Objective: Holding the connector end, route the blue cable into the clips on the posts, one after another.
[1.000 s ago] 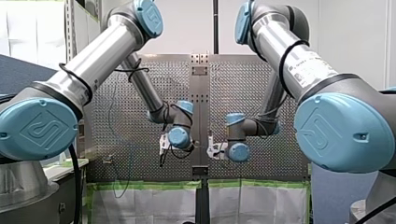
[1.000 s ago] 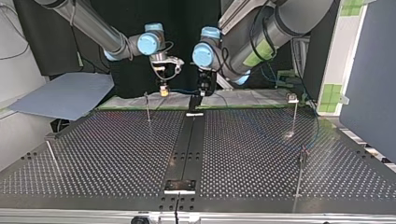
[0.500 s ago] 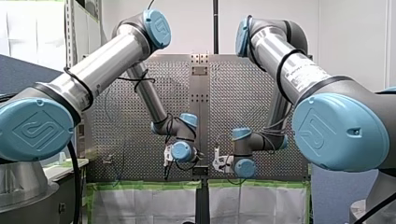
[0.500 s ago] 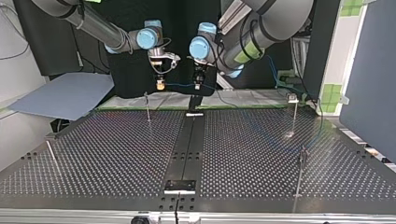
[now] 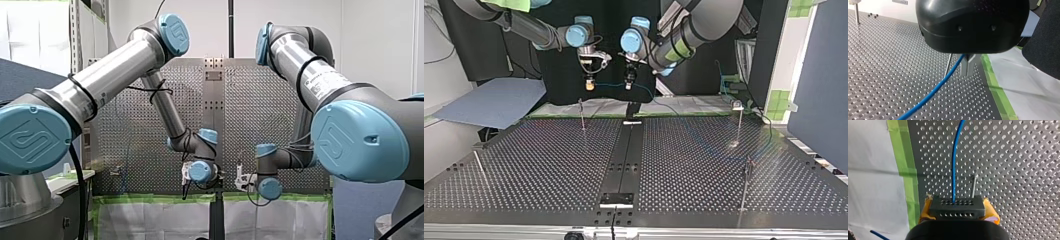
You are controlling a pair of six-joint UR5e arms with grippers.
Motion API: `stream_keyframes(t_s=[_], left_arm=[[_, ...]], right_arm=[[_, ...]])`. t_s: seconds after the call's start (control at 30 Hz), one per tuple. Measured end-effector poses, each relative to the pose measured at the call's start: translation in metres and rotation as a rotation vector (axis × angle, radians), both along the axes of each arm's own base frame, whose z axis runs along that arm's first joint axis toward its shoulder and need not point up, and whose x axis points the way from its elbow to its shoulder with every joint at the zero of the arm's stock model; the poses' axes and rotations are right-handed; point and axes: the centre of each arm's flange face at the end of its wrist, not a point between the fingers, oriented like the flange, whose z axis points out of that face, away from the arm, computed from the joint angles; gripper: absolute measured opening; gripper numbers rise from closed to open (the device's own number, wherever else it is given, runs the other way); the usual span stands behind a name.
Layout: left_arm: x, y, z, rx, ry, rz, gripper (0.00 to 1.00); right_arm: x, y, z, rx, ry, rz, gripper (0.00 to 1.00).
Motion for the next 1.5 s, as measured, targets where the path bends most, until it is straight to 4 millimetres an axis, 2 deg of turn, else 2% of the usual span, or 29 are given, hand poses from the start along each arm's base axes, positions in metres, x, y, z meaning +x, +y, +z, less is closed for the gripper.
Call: stream_keyframes(t_s=[0.4, 0.57, 0.8, 1.17, 1.3, 1.5], left_arm=[[-0.015, -0.012, -0.001, 0.008, -0.006, -0.008, 0.00], [-0.011, -0.025, 0.008, -0.003, -0.025, -0.006, 0.00], [0.001, -0.050, 0.024, -0.020, -0.051, -0.002, 0.00], [-0.003, -0.084, -0.009, 0.015, -0.021, -0.026, 0.00], [0.001, -0.098, -0.007, -0.006, -0.040, -0.025, 0.00], [-0.001, -0.106, -0.003, -0.021, -0.059, -0.016, 0.00]], right_arm=[[-0.020, 0.003, -0.004, 0.005, 0.001, -0.033, 0.00], [-0.027, -0.002, 0.000, -0.001, -0.006, -0.041, 0.00], [-0.042, -0.014, 0.017, -0.019, -0.041, -0.056, 0.00], [-0.087, -0.028, 0.014, -0.009, -0.056, -0.071, 0.00], [-0.102, -0.038, 0.014, -0.012, -0.058, -0.071, 0.00], [-0.123, -0.055, 0.015, -0.040, -0.068, -0.068, 0.00]])
